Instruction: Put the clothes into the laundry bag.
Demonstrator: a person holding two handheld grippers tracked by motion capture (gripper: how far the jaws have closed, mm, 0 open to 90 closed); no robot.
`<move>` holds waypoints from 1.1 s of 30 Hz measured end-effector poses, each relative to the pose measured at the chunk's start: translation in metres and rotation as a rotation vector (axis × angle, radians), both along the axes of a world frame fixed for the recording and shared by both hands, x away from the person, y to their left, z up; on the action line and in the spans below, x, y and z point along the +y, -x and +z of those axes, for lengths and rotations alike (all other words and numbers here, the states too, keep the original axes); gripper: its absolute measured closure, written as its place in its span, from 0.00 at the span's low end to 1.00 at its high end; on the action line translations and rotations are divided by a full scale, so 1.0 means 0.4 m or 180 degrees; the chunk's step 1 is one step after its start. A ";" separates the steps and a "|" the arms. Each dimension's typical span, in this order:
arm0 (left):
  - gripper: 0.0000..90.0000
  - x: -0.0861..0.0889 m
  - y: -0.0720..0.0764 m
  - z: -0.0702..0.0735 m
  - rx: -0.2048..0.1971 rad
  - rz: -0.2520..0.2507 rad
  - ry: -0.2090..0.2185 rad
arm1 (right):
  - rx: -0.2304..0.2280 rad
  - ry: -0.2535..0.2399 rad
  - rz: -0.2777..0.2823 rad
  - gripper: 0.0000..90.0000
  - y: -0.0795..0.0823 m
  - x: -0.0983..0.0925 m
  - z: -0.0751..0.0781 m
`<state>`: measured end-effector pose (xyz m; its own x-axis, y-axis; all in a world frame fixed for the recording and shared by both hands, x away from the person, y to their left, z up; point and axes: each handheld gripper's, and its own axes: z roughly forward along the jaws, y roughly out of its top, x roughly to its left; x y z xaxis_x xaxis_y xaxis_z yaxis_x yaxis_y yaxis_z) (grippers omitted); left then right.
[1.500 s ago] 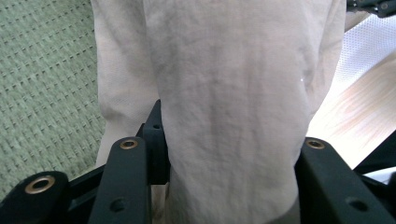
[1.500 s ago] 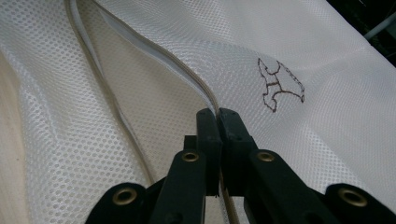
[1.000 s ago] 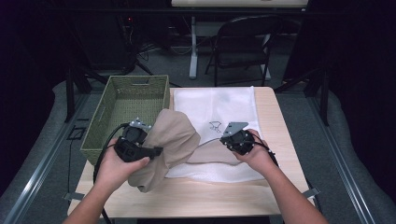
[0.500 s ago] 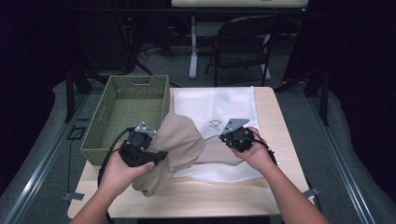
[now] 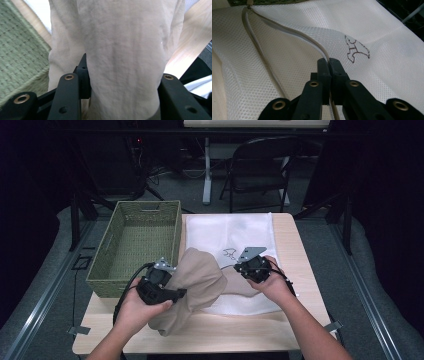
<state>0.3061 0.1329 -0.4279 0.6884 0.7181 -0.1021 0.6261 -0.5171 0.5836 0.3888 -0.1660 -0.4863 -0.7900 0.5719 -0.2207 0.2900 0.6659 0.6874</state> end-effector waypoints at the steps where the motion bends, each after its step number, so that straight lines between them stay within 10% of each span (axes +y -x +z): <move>1: 0.63 -0.003 0.002 -0.005 0.0010 -0.0012 -0.0004 | 0.0003 0.0005 0.0006 0.98 0.000 0.000 0.000; 33: 0.63 -0.095 0.012 -0.101 0.0125 -0.0278 -0.0102 | -0.0045 0.0001 0.0017 0.98 0.009 0.005 0.005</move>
<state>0.3014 0.0950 -0.4681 0.7445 0.6588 -0.1080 0.5997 -0.5889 0.5417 0.3852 -0.1639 -0.4844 -0.7899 0.5677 -0.2320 0.2768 0.6676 0.6912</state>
